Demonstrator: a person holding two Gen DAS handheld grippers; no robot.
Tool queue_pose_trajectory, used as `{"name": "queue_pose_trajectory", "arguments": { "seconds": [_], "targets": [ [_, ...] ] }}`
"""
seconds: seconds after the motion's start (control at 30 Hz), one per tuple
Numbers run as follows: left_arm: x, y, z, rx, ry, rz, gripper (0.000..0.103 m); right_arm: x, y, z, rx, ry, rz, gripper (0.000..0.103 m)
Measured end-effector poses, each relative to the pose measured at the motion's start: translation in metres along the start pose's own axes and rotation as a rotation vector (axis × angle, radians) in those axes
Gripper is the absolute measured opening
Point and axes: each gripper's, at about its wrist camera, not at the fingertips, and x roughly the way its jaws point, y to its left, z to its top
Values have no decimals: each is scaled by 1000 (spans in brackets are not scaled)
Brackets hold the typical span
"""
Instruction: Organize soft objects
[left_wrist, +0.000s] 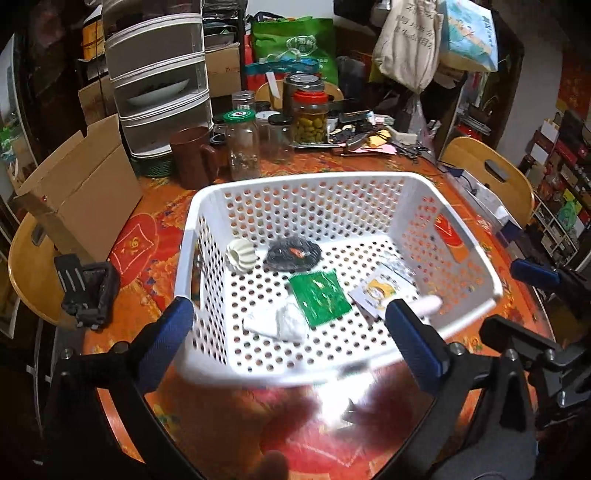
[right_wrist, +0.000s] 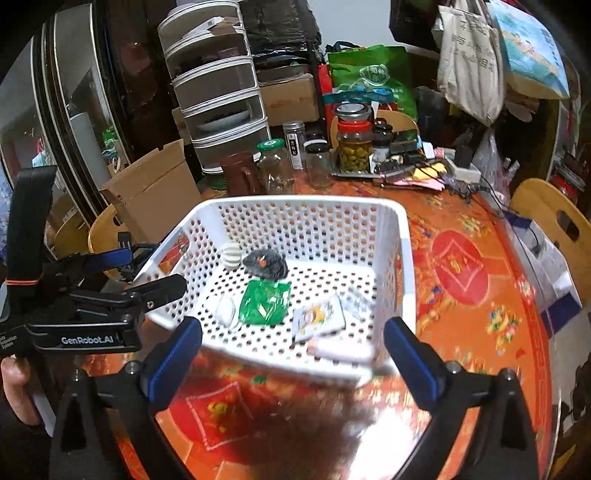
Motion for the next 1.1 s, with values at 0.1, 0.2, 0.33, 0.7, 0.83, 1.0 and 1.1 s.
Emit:
{"name": "queue_pose_trajectory", "arguments": {
  "seconds": [0.1,0.2,0.33,0.7,0.83,1.0,1.1],
  "targets": [
    [-18,-4,-16,20,-22,-7,103,-10,8,-14,-16,-6,-39,99],
    [-38,-3,-36,13,-30,-46,103,-27,14,-29,-20,-41,-65,99],
    [-71,-1,-62,2,-77,-50,103,-55,14,-53,15,-80,-37,99],
    [-189,-15,-146,11,-222,-31,103,-164,36,-120,6,-238,-96,99],
    [-223,-22,-172,-12,-250,-56,103,-198,51,-145,-22,-268,-114,99],
    [-262,-36,-198,0,-284,-25,103,-231,66,-168,-47,-315,-104,101],
    [-272,-45,-205,13,-293,-33,103,-235,72,-175,-60,-315,-114,101]
  ]
}}
